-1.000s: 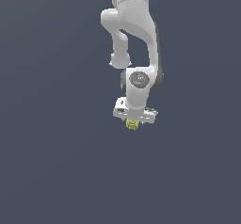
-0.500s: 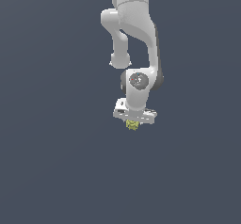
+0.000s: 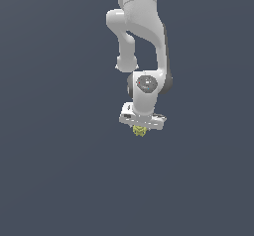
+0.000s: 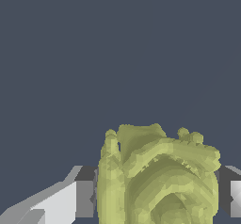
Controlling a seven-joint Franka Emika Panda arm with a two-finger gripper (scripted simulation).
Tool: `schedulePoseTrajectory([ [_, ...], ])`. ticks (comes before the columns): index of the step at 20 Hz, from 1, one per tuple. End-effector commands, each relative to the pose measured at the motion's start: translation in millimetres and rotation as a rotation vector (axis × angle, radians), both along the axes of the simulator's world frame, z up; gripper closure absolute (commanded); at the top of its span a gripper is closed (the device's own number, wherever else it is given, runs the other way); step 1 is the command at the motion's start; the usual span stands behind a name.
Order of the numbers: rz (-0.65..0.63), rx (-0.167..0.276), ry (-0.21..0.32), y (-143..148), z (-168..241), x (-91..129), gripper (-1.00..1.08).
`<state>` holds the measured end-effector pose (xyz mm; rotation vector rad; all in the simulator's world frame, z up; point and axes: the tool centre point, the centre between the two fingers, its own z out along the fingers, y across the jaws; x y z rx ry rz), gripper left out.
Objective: Pick up the object and move it to a goal position.
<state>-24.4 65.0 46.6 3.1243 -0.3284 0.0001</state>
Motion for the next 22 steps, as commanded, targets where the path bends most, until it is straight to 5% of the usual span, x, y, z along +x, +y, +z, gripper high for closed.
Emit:
schedulePoseTrajectory([
  [1,0.0,0.0,-0.001,0.7,6.4,-1.5,1.08],
  [10,0.0,0.0,-0.001,5.4,54.7,-15.9,1.08],
  [22,0.0,0.0,-0.001,16.8,170.9,-49.6,1.08],
])
